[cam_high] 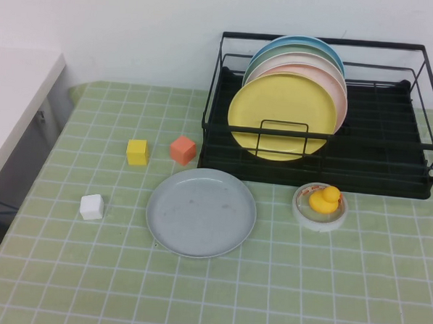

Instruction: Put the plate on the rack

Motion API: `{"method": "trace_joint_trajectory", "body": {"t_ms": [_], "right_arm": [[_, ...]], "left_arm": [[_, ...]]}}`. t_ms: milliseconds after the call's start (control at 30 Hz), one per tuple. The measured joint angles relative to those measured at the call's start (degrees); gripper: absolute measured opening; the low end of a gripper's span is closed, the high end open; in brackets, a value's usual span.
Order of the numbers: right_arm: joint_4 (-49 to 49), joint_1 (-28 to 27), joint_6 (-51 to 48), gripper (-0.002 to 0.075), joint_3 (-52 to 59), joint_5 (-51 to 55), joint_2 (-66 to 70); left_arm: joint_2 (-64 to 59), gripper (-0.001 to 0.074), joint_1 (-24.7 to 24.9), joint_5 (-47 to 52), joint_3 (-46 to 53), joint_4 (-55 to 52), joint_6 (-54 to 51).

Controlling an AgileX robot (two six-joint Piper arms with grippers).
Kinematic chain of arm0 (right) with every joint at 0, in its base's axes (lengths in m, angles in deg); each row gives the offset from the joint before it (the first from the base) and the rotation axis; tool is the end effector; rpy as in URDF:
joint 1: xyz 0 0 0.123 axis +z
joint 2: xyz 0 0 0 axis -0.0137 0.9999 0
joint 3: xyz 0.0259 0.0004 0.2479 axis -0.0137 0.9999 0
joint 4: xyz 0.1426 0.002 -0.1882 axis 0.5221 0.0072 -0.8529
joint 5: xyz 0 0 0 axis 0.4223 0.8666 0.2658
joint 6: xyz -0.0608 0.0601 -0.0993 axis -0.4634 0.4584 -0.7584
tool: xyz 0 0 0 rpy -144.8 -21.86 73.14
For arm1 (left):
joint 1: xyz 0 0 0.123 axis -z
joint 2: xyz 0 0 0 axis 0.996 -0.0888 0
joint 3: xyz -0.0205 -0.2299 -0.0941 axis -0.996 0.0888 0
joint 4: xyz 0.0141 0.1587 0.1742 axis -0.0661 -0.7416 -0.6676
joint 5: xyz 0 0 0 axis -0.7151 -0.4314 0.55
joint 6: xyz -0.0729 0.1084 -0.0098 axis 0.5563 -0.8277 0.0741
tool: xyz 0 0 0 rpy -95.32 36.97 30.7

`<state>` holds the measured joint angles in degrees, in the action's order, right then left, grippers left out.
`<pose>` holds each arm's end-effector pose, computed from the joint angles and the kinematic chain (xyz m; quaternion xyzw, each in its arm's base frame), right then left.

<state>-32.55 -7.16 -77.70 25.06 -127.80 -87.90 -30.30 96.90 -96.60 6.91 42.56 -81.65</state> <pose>0.0389 -0.0003 0.3187 -0.0021 0.2067 -0.0461 0.9773 0.0779 -0.0239 0.2897 0.0641 0.3942 -0.1127 0.9098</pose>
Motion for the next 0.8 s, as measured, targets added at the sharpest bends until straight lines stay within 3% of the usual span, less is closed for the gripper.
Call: {"method": "trace_joint_trajectory", "body": {"t_ms": [133,233,333,533,800], "right_arm": [[-6.3,0.0,2.1,-0.0001,-4.2,20.3,0.0],[-14.4,0.0,4.1,-0.0001,-9.9,36.5,0.0],[-20.9,0.0,5.1,-0.0001,-14.4,44.6,0.9],[-25.7,0.0,12.2,-0.0001,-16.3,49.4,10.0],[-26.2,0.0,19.4,-0.0001,-16.3,48.9,22.1]], "left_arm": [[0.0,-0.0001,0.0,4.3,-0.3,1.4,0.0],[0.0,-0.0002,0.0,15.0,-4.6,2.3,-0.2],[-0.4,-0.0002,0.0,25.7,-11.1,4.5,-0.2],[-9.8,-0.0002,0.0,38.1,-19.6,5.7,-0.3],[-25.2,-0.0002,0.0,38.9,-21.0,6.0,-0.1]]}}
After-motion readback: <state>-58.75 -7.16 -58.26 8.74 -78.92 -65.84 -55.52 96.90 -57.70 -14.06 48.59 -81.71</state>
